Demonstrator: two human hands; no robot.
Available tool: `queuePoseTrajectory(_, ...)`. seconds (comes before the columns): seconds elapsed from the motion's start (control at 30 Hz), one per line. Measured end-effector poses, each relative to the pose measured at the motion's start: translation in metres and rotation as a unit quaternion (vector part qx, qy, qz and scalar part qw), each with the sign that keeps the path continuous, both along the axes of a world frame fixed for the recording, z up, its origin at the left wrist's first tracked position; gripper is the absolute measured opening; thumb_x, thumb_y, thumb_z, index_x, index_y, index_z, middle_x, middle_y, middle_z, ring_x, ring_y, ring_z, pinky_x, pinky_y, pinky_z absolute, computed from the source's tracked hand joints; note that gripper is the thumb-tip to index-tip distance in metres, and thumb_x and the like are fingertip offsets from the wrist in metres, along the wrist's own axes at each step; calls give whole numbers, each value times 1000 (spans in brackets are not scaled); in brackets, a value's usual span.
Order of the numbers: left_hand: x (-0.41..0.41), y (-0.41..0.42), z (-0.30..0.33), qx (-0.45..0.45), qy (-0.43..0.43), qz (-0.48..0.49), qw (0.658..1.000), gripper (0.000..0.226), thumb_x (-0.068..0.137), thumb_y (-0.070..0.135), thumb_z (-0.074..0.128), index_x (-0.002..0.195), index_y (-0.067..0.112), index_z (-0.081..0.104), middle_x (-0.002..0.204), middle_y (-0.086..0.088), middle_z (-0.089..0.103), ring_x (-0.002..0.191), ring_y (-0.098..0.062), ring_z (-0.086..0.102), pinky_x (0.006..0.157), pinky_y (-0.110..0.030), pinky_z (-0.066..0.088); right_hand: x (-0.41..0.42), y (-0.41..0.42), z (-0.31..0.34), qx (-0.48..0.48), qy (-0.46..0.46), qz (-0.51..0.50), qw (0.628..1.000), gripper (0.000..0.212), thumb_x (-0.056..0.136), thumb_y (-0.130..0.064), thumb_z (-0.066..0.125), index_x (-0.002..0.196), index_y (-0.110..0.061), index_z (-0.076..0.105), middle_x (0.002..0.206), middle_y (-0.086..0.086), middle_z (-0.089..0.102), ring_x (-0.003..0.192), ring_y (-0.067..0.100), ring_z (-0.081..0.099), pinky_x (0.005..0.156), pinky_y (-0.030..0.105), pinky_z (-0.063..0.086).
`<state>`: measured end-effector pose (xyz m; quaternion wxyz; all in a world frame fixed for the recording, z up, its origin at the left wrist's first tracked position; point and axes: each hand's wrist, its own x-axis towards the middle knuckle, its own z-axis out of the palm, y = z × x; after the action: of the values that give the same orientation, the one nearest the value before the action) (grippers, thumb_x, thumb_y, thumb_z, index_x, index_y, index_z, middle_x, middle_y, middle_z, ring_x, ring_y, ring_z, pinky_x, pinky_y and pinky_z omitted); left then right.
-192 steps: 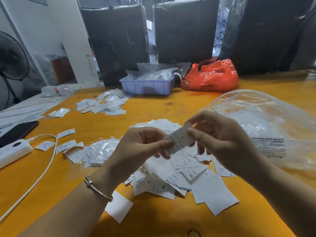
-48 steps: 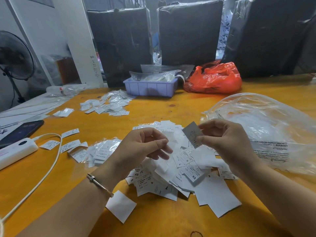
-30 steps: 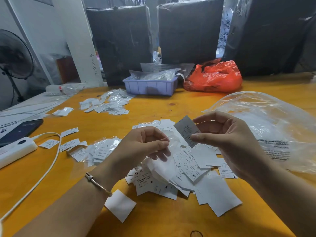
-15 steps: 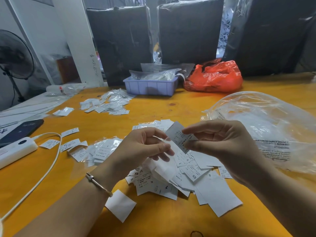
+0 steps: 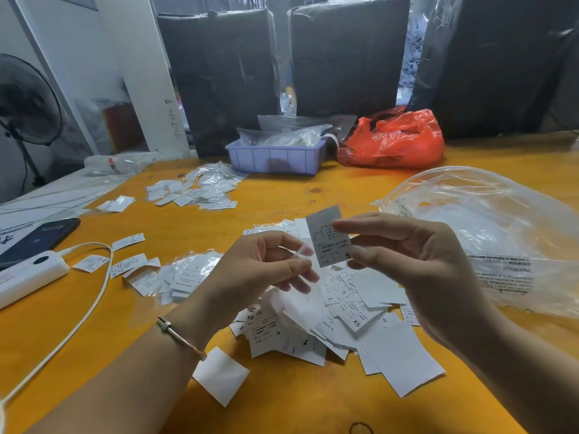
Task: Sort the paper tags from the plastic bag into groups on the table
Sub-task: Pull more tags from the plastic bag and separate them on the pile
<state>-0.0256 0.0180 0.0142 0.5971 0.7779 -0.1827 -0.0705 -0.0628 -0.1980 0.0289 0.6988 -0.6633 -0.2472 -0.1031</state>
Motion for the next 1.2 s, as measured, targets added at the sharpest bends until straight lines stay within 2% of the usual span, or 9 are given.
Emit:
queuePoseTrajectory(0.1,0,1,1,-27,1,-1,1000,19,82,22,71,100,16,70,89,-9,78,75,-22,74,63,-21,55,2,0,0,25,34,-2,999,38,70,1,52,96,-12,76,88,7,76,76,14,68,64,19,52)
queuePoseTrajectory(0.3,-2,0,2,-50,-9,-10,999,9,84,21,71,92,23,74,89,-11,77,74,-23,74,63,-22,56,2,-1,0,37,53,21,998,43,74,12,45,101,-6,73,91,12,76,82,24,73,62,22,54)
queuePoseTrajectory(0.5,-3,1,4,-47,-12,-7,999,20,81,25,72,98,14,71,88,-10,77,73,-21,74,64,-22,56,2,-1,0,38,64,15,997,32,79,5,52,99,-8,74,92,12,76,83,28,73,62,24,56)
queuePoseTrajectory(0.6,-3,0,4,-46,-11,-7,999,22,80,25,72,98,13,70,87,-10,77,73,-21,74,63,-21,55,1,0,0,20,50,-14,998,28,87,7,55,95,-11,76,90,6,76,82,21,72,61,23,56)
queuePoseTrajectory(0.7,-4,1,4,-43,-8,-17,999,17,83,24,74,95,11,71,88,-11,77,74,-24,74,63,-23,56,-1,2,2,5,31,-43,999,13,81,-9,70,88,-17,77,88,-2,77,78,12,69,57,18,52)
queuePoseTrajectory(0.77,-5,0,4,-40,2,-32,999,19,83,25,73,93,10,71,90,-12,77,76,-26,75,62,-23,56,-1,3,3,0,26,-65,998,13,72,-18,72,84,-21,78,84,-1,77,71,9,66,54,17,50)
queuePoseTrajectory(0.9,-6,-1,5,-41,23,-64,997,17,84,28,72,90,11,73,93,-13,77,83,-29,76,61,-22,56,3,0,3,15,27,-94,995,28,72,4,74,90,-17,76,77,4,75,60,3,61,51,11,44)
queuePoseTrajectory(1.03,-6,-2,5,-41,26,-66,997,14,86,28,71,89,14,71,94,-13,77,85,-30,76,61,-23,57,6,-5,4,2,41,-105,994,53,73,10,73,111,-27,69,84,11,71,62,11,64,50,19,48)
queuePoseTrajectory(1.2,-7,-2,6,-41,14,-62,997,16,85,27,70,88,12,71,94,-12,77,87,-28,76,63,-23,57,7,-8,5,-3,47,-120,992,32,78,6,68,96,-21,74,82,6,74,66,15,68,54,21,53)
